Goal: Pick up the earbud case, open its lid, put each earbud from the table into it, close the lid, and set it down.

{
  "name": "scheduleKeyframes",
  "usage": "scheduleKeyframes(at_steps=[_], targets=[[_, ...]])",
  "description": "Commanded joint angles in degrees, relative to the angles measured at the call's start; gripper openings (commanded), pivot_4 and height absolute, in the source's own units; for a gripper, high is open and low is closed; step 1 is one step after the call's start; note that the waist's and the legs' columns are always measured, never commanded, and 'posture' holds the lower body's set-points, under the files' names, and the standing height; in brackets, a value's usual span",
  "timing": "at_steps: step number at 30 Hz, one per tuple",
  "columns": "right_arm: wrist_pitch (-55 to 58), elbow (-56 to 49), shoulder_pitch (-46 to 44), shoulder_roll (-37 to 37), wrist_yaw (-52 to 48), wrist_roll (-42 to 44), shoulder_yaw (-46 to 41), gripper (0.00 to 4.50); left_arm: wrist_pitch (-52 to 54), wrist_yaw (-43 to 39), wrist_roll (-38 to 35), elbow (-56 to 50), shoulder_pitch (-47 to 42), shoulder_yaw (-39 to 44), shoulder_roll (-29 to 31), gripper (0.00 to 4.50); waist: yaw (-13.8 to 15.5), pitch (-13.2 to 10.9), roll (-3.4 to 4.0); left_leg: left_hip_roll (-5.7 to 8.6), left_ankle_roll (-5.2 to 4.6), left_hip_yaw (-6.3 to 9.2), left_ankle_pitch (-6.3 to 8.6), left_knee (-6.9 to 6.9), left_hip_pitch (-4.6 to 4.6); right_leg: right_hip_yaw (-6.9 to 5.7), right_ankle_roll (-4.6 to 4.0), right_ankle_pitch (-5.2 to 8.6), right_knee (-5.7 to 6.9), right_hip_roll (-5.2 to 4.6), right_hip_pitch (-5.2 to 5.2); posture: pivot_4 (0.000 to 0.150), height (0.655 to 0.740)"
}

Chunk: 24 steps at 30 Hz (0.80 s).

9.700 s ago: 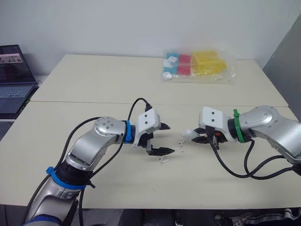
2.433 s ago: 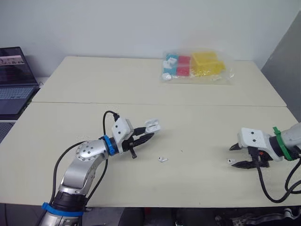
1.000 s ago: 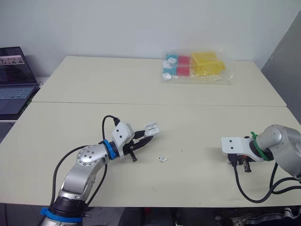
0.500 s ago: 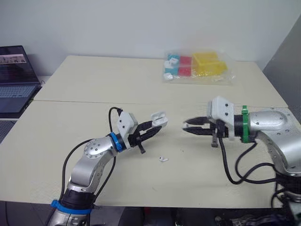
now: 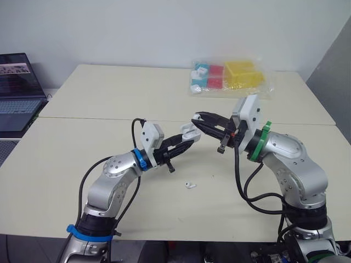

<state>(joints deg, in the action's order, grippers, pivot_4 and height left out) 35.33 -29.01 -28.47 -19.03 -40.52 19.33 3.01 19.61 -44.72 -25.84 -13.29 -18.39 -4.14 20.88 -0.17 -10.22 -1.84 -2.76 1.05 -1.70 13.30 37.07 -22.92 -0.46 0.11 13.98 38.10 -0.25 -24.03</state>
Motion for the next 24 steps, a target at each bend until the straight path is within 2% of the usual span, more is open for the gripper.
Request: scheduleKeyframes(at_steps=[1,16,24], targets=[[-2.7,0.4,0.0,0.3,1.2,0.2,0.9,0.45,0.2,1.0,-1.5,-3.0,-1.3,1.1,-0.7,0.76,0.0,0.0,0.0,0.0,0.0,0.0,0.0,0.0,0.0,0.01,0.0,0.0,0.0,0.0,0.0,0.15,0.74],[-11.9,5.7,3.8,-3.1,1.1,-4.1,4.0,0.45,2.1,1.8,-3.4,-4.3,-1.6,1.2,-0.7,0.76,0.0,0.0,0.0,0.0,0.0,-0.02,0.0,-0.01,0.0,0.0,0.0,0.0,-0.02,0.0,0.0,0.15,0.74],[-12.9,7.2,4.3,-3.6,0.8,-4.3,4.6,0.45,1.9,2.0,-3.2,-4.8,-1.5,1.2,-0.6,0.76,0.0,0.0,0.0,0.0,0.0,-0.01,0.0,-0.01,0.0,0.01,0.0,0.0,-0.02,0.01,0.0,0.15,0.74]])
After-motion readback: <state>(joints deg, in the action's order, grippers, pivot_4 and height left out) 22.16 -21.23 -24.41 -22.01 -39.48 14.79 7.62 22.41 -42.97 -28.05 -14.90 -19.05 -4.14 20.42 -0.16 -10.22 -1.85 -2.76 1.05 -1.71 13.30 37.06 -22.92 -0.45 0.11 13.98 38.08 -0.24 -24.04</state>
